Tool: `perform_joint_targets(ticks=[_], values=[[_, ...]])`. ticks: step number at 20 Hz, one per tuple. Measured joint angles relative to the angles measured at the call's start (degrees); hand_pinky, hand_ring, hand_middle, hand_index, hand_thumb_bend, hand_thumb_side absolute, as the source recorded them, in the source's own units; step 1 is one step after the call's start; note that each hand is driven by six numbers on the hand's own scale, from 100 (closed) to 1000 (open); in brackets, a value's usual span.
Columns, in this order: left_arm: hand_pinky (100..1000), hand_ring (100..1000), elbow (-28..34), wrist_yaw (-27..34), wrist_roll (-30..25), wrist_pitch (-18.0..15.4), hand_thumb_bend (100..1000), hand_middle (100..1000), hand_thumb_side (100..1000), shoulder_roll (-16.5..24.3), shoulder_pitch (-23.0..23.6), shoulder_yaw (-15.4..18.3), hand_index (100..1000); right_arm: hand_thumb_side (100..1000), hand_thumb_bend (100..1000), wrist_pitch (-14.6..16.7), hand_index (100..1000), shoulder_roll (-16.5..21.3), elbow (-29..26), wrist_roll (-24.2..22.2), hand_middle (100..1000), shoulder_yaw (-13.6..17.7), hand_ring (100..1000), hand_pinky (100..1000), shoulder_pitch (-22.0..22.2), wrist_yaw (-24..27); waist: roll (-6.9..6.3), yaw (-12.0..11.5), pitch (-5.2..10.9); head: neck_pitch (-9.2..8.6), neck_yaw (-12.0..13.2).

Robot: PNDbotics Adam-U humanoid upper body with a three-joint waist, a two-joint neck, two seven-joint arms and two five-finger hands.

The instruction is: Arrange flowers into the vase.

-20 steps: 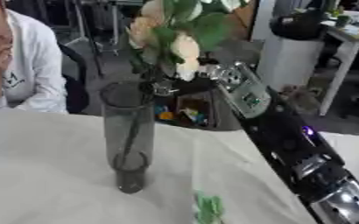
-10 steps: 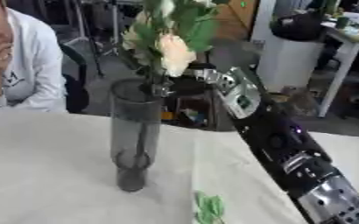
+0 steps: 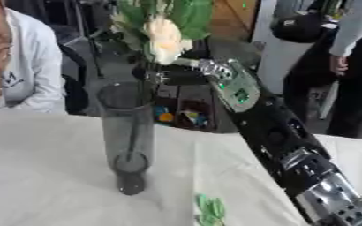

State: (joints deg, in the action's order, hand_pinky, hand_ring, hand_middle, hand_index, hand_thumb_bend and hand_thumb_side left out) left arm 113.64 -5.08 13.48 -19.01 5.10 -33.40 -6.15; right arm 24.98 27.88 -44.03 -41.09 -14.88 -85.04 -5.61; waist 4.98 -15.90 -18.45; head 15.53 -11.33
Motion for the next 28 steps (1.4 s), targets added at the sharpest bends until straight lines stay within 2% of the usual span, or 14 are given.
perform_joint_targets(ticks=[4, 9, 15, 22, 24, 25, 26, 27, 28], values=[[780, 898, 0.0, 0.0, -0.1, 0.1, 100, 856, 1000, 0.0, 0.1, 0.0, 971, 909, 305, -1.3, 1000, 0.0, -2.1, -1.3, 1000, -0.4, 1000, 940, -0.3, 2.1, 0.09, 0.2, 0.17, 0.00, -0.1], [780, 899, 0.0, 0.0, -0.1, 0.1, 100, 856, 1000, 0.0, 0.1, 0.0, 971, 921, 324, -2.0, 1000, 0.0, -2.6, -2.0, 1000, -0.8, 1000, 941, -0.3, 2.4, 0.28, 0.2, 0.18, 0.00, -0.1], [780, 899, 0.0, 0.0, -0.1, 0.1, 100, 857, 1000, 0.0, 0.1, 0.0, 971, 983, 362, -2.0, 1000, 0.0, -2.5, -2.0, 1000, -1.0, 1000, 941, -0.3, 2.3, 0.33, 0.3, 0.18, 0.00, -0.2], [780, 900, 0.0, 0.0, -0.1, 0.1, 100, 857, 1000, 0.0, 0.1, 0.0, 972, 967, 376, -2.0, 1000, 0.1, -2.0, -2.0, 1000, -1.3, 1000, 940, -0.3, 2.3, 0.38, 0.3, 0.22, 0.00, -0.2], [780, 900, 0.0, 0.0, -0.1, 0.1, 100, 857, 1000, 0.0, 0.1, 0.0, 972, 890, 348, -1.9, 1000, 0.1, -1.8, -1.9, 1000, -1.4, 1000, 939, -0.2, 2.1, 0.39, 0.3, 0.31, 0.00, -0.2], [780, 900, 0.0, 0.0, -0.1, 0.1, 100, 857, 1000, 0.0, 0.1, 0.0, 972, 806, 306, -1.8, 1000, 0.1, -1.8, -1.8, 1000, -1.5, 1000, 939, -0.2, 2.1, 0.39, 0.3, 0.36, 0.00, -0.2], [780, 900, 0.0, 0.0, -0.1, 0.1, 100, 857, 1000, 0.0, 0.1, 0.0, 972, 792, 300, -1.7, 1000, 0.2, -1.7, -1.7, 1000, -1.7, 1000, 940, -0.1, 1.8, 0.39, 0.3, 0.42, 0.00, -0.2], [780, 900, 0.0, 0.0, -0.1, 0.1, 100, 857, 1000, 0.0, 0.1, 0.0, 972, 665, 245, -1.5, 1000, 0.2, -1.5, -1.5, 1000, -1.8, 1000, 944, -0.1, 1.6, 0.40, 0.3, 0.47, 0.00, -0.2], [780, 900, 0.0, 0.0, -0.1, 0.1, 100, 857, 1000, 0.1, 0.1, 0.0, 972, 629, 226, -1.2, 1000, 0.3, -1.4, -1.2, 1000, -2.1, 1000, 947, 0.1, 1.3, 0.42, 0.4, 0.48, 0.00, -0.1]])
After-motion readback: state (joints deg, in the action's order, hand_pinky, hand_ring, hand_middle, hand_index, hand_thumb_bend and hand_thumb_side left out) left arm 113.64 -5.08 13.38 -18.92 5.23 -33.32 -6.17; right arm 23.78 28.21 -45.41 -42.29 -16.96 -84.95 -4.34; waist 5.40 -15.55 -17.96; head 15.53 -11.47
